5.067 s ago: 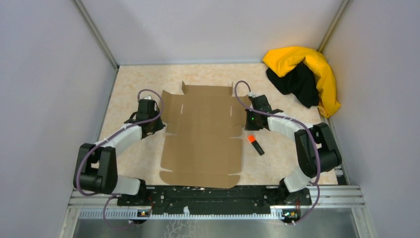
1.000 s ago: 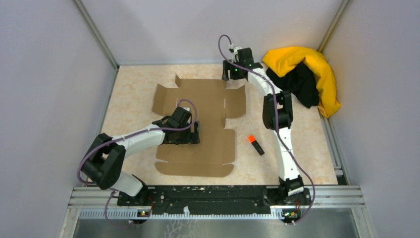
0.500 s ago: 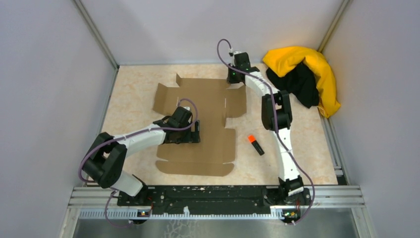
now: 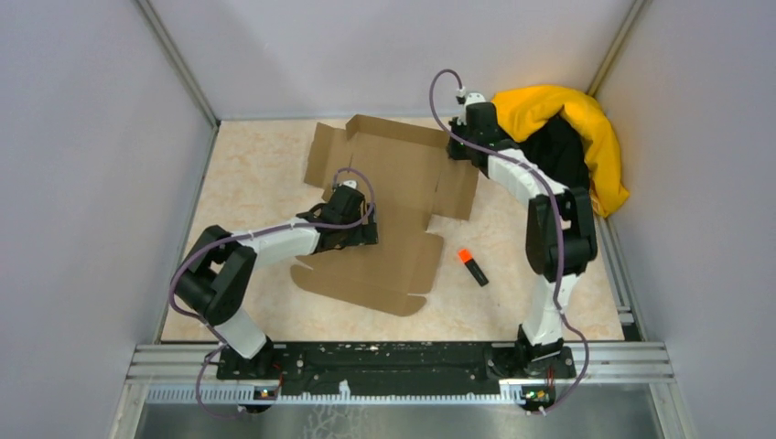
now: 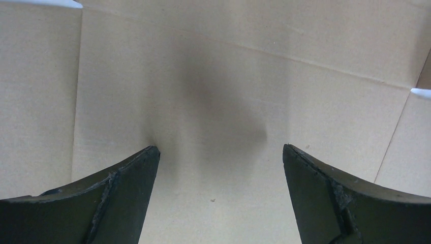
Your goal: Fold the paper box
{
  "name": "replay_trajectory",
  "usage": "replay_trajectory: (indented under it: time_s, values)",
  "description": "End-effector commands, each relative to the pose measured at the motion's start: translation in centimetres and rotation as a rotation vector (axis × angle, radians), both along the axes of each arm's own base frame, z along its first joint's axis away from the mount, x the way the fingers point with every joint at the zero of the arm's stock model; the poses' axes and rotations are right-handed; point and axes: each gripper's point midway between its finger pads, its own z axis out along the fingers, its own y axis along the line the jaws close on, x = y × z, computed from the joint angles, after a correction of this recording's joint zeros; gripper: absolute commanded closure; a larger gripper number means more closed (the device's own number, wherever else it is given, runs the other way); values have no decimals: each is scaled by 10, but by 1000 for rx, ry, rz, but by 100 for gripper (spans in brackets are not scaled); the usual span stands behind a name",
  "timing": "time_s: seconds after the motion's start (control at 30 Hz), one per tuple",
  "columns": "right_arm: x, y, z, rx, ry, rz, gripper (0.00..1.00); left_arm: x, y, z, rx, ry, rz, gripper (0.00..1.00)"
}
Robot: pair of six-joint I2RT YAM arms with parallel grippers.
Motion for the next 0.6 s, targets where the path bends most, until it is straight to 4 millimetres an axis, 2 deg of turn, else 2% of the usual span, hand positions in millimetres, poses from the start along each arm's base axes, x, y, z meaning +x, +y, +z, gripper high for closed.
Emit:
replay_trajectory:
  time_s: [0.0, 0.2, 0.43, 0.57]
  values:
    - [-32, 26, 67, 119, -93, 96, 100, -26, 29, -69, 70, 189, 58, 2]
    - [-72, 20, 81, 140, -73, 119, 100, -8, 48, -68, 69, 178, 106, 2]
    - [-109, 16, 80, 84, -71, 134, 100, 16, 63, -58, 72, 145, 137, 2]
    - [-131, 24, 76, 42, -61, 157, 100, 25, 69, -56, 93, 137, 138, 2]
